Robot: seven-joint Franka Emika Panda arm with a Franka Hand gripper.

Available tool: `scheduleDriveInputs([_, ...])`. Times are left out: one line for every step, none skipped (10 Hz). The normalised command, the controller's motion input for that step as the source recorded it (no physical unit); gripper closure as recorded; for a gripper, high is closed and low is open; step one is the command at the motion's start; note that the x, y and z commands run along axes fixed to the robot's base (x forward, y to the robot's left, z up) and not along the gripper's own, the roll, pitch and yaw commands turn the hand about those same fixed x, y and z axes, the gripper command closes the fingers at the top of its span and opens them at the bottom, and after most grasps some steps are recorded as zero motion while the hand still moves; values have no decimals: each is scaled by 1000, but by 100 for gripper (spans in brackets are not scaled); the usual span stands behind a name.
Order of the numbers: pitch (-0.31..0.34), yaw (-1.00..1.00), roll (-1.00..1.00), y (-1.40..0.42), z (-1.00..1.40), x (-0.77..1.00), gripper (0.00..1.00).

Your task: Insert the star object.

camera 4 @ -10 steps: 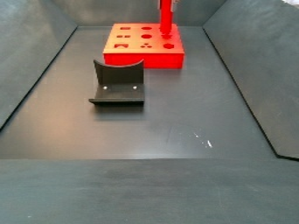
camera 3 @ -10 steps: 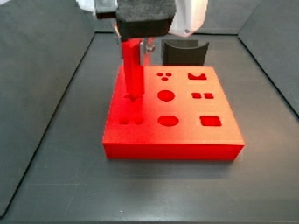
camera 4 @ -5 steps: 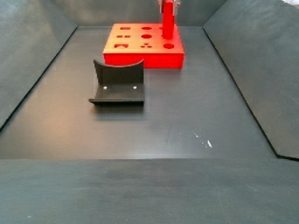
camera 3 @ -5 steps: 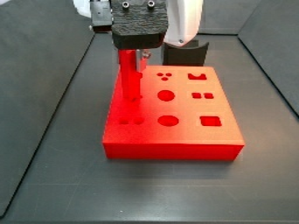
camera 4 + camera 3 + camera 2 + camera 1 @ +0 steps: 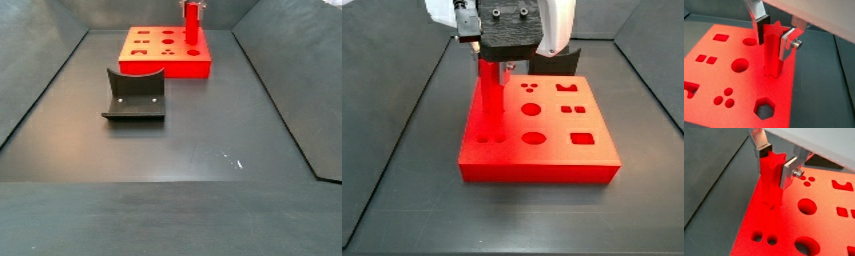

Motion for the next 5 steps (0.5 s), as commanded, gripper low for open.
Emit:
scheduleDriveInputs([0, -3, 101, -54, -463, 91, 100])
scheduleDriveInputs([26, -46, 130, 0, -800, 14, 100])
scheduleDriveInputs([90, -86, 110, 0, -929, 43, 100])
scheduleDriveInputs([100, -91, 90, -3, -951, 94, 100])
scheduleDriveInputs([107, -97, 104, 0, -911, 109, 100])
